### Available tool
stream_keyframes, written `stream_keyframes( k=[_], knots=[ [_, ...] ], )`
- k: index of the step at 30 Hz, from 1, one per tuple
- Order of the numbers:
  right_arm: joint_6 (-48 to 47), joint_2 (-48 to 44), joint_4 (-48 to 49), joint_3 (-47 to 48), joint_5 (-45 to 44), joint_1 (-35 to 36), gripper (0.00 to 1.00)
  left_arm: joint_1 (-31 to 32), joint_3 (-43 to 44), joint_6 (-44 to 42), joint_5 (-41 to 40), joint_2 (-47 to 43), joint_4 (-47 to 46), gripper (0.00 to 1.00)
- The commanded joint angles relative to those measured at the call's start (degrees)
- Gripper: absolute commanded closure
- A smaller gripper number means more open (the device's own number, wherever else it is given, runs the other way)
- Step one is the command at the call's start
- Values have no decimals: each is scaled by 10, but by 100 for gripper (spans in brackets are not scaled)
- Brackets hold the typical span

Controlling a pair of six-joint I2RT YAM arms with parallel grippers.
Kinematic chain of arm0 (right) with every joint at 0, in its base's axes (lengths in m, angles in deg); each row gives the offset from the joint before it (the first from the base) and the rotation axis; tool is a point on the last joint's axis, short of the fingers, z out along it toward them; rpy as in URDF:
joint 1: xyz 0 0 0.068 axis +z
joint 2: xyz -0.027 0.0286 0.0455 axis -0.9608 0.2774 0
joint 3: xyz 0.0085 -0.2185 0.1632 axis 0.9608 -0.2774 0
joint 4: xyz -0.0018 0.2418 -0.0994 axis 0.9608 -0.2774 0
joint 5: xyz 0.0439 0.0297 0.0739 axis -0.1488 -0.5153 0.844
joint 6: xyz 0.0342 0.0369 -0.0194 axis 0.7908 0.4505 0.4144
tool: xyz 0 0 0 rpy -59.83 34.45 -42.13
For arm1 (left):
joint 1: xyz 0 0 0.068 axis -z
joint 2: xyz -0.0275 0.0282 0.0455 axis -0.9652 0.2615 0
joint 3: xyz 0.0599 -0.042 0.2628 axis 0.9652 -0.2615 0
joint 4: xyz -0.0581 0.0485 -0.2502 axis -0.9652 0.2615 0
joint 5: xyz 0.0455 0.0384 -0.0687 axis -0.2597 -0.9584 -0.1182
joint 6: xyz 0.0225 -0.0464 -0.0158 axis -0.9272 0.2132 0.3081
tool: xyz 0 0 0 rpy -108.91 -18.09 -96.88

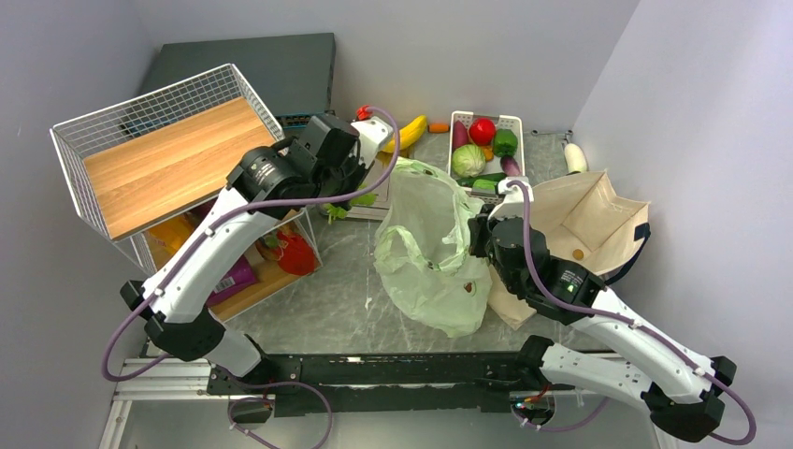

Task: Place the food into the grocery bag and tie it
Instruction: Place the fake fruit in the grocery bag.

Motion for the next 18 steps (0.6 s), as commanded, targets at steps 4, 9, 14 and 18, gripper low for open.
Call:
stream_keyframes(
  k=[4,9,14,18],
  knots=[
    [-12,-4,26,1,-6,-1,100,17,40,-4,87,-41,16,100],
    [-12,-6,21,1,-2,0,100,17,41,-4,130,-41,9,100],
    [-14,-12,19,0,9,-1,100,18,31,-4,168,-36,-14,100],
    [-21,-21,28,-7,20,-1,100,18,31,-4,188,-26,-41,100]
  ],
)
